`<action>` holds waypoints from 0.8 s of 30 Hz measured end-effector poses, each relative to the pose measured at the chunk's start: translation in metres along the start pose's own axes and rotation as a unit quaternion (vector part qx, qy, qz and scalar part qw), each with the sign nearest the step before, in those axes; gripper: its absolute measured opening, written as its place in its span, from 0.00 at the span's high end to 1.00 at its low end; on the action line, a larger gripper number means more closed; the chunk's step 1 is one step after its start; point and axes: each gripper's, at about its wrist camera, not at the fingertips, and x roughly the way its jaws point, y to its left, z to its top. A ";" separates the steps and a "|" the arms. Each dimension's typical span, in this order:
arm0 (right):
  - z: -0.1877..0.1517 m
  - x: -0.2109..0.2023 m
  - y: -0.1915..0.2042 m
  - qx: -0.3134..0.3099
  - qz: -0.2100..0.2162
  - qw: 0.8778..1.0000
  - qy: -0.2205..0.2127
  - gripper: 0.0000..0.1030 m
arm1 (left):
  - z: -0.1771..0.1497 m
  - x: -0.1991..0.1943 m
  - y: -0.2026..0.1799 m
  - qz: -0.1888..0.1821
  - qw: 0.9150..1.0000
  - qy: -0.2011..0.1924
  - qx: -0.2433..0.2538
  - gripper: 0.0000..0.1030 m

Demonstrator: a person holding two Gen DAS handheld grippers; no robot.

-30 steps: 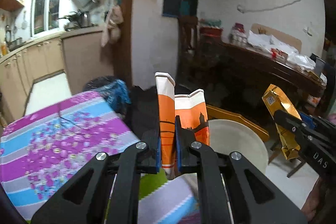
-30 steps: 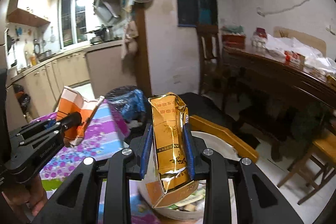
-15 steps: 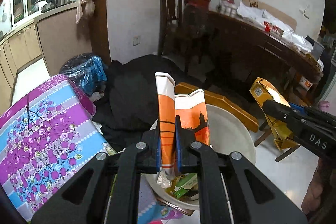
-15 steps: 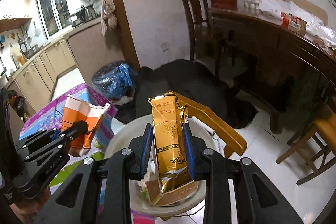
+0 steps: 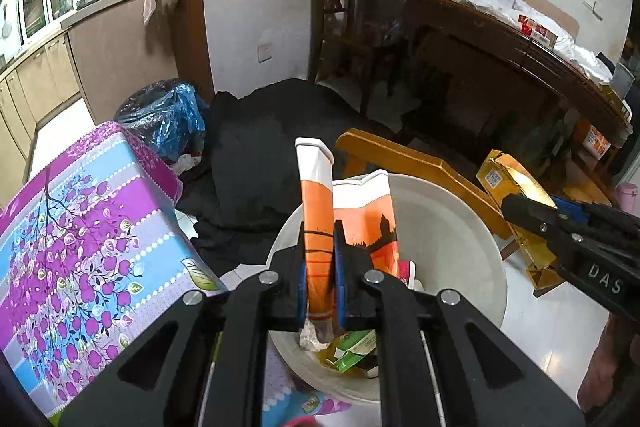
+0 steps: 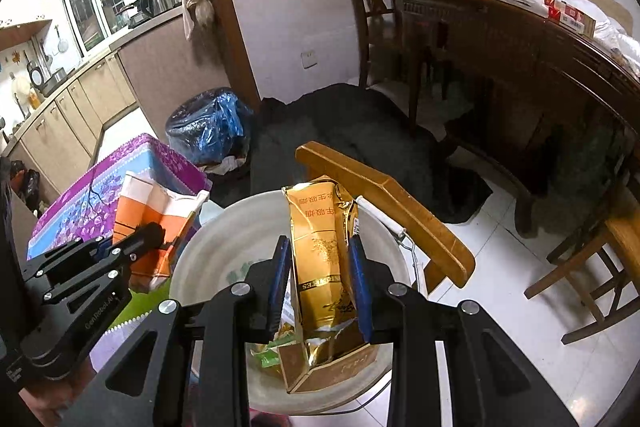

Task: Collect trash
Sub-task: 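Open both grippers to drop the packet and gold bag into the bucket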

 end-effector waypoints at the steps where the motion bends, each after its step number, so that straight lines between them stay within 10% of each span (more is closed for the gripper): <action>1: 0.001 0.002 0.001 0.000 0.000 1.000 0.001 0.70 | 0.000 0.001 0.000 -0.001 1.000 0.003 0.001 0.91; 22: -0.006 0.011 0.004 0.001 0.005 1.000 0.004 0.67 | -0.001 0.014 -0.002 0.000 1.000 0.015 0.002 0.90; 24: -0.007 0.010 0.002 0.005 0.001 1.000 0.000 0.55 | -0.001 0.016 -0.002 0.007 1.000 0.017 0.002 0.65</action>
